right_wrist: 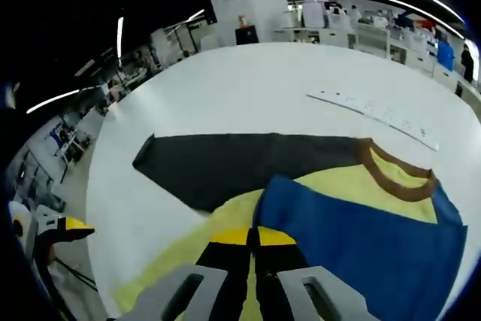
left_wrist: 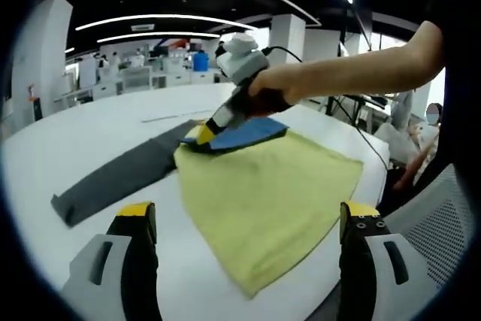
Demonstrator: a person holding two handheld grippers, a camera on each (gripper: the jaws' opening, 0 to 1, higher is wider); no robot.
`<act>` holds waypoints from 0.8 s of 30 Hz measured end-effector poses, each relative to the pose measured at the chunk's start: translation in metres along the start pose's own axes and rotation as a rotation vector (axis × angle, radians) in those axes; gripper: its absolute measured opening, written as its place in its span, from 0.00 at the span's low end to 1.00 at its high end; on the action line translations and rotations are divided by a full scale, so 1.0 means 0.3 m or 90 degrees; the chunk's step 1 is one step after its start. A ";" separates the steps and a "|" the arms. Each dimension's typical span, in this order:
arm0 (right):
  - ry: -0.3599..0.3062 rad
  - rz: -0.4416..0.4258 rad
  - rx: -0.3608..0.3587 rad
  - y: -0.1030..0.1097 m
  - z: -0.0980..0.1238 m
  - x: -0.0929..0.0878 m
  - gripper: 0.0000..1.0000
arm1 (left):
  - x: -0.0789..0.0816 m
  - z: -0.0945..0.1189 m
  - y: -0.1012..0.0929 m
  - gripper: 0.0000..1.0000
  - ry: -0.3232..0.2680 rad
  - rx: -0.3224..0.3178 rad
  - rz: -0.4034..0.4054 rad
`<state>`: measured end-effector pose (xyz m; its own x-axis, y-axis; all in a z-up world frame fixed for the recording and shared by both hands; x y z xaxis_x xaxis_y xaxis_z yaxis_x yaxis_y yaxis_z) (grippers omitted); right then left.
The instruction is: Fold the garment on the visible template until the final outline fits inside the template.
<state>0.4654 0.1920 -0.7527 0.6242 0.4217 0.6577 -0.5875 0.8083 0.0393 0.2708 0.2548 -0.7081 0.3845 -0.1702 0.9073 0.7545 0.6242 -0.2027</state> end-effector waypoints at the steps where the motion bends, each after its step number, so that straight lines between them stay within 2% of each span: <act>1: 0.000 -0.005 0.008 0.003 0.000 -0.003 0.00 | 0.001 0.000 0.000 0.99 -0.001 0.001 -0.001; 3: 0.004 -0.001 0.014 0.003 0.003 -0.008 0.00 | 0.001 -0.001 -0.002 0.99 0.001 0.000 0.001; 7: 0.004 -0.002 0.000 -0.032 0.007 -0.003 0.22 | 0.000 0.000 0.001 0.99 0.005 0.001 -0.004; 9: 0.001 -0.008 0.001 -0.051 0.019 0.001 0.27 | 0.002 0.000 0.004 0.99 0.006 0.002 -0.006; 15: -0.019 -0.008 -0.014 -0.131 0.056 0.014 0.50 | 0.018 0.000 0.013 0.99 0.003 0.007 -0.013; 18: -0.022 -0.008 -0.018 -0.170 0.088 0.006 0.51 | 0.020 0.001 0.017 0.99 0.005 0.009 -0.014; 21: -0.027 -0.054 -0.050 -0.232 0.132 -0.013 0.52 | 0.018 0.003 0.022 0.99 0.006 0.011 -0.016; 24: -0.028 -0.061 -0.049 -0.269 0.164 -0.040 0.52 | 0.009 0.010 0.043 0.99 0.003 0.014 -0.016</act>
<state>0.4799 0.1015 -0.7268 0.6508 0.3242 0.6866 -0.4839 0.8739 0.0459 0.2800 0.2648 -0.7072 0.3684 -0.1892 0.9102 0.7520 0.6363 -0.1721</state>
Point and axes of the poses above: the point that each gripper's makers call its tool centre point, and the gripper's own axes: z roughly backward along the fingers, y roughly to its left, x roughly out of its top, the point moved 3 cm from there along z, roughly backward along the fingers, and after that the axes turned 15 degrees about -x, right-handed, at the moved point
